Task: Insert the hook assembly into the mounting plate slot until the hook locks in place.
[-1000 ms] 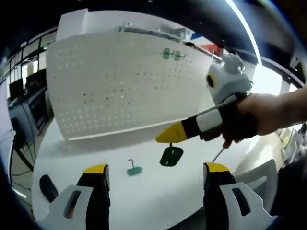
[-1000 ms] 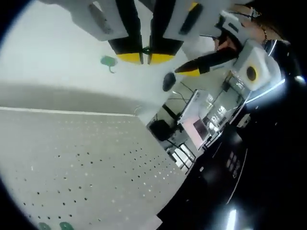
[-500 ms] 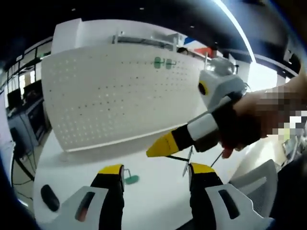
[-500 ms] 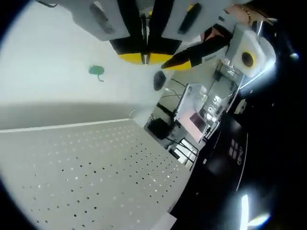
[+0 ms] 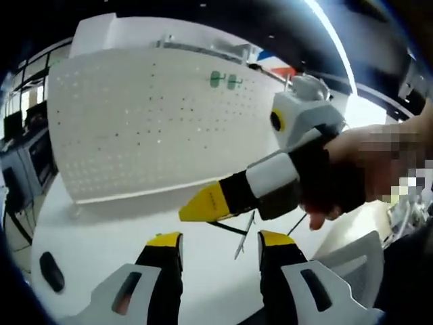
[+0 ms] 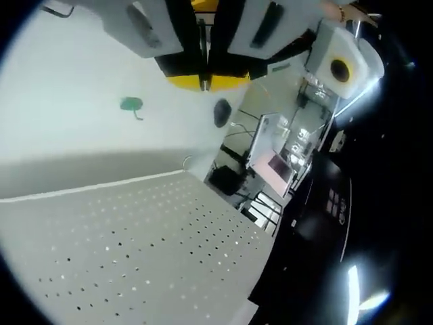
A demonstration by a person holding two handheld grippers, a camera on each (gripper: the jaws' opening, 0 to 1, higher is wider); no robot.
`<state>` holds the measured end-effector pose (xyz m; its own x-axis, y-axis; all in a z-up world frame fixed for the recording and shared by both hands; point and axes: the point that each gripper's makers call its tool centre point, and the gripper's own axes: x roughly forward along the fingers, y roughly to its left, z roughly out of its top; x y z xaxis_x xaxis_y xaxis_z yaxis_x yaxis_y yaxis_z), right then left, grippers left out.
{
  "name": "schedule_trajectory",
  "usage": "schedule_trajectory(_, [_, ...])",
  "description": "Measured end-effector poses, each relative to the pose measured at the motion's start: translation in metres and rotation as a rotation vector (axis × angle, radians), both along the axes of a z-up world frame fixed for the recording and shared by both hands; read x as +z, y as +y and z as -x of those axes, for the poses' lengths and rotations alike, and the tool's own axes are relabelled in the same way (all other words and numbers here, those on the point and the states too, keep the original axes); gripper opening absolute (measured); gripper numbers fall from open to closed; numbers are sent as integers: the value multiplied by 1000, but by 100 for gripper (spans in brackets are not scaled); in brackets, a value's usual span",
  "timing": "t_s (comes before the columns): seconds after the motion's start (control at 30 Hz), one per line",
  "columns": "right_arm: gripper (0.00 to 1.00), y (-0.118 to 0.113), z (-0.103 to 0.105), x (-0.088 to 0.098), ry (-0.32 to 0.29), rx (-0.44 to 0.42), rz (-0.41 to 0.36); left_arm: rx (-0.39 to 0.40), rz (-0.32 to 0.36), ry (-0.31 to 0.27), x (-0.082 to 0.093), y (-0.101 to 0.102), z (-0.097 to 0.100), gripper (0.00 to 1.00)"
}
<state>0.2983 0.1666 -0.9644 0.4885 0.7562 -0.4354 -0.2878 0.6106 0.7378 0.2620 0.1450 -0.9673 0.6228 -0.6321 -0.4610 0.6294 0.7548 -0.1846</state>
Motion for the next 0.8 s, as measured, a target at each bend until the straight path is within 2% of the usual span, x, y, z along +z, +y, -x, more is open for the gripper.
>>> schedule_trajectory(0.07, [0, 1, 1, 2, -3, 3, -4, -17, 9, 17, 0, -2, 2, 36])
schedule_trajectory(0.2, [0, 5, 2, 6, -9, 17, -14, -32, 36, 24, 4, -4, 5, 15])
schedule_trajectory(0.3, [0, 5, 0, 7, -11, 17, -21, -42, 51, 36, 4, -5, 7, 7])
schedule_trajectory(0.43, [0, 3, -2, 8, -7, 11, -25, -51, 53, 55, 2, -4, 10, 7])
schedule_trajectory(0.63, [0, 3, 1, 8, 3, 18, -35, -83, 32, 30, 3, -6, 13, 5])
schedule_trajectory(0.8, [0, 3, 3, 7, 12, 43, -31, -140, -7, -9, 5, -9, 18, 3])
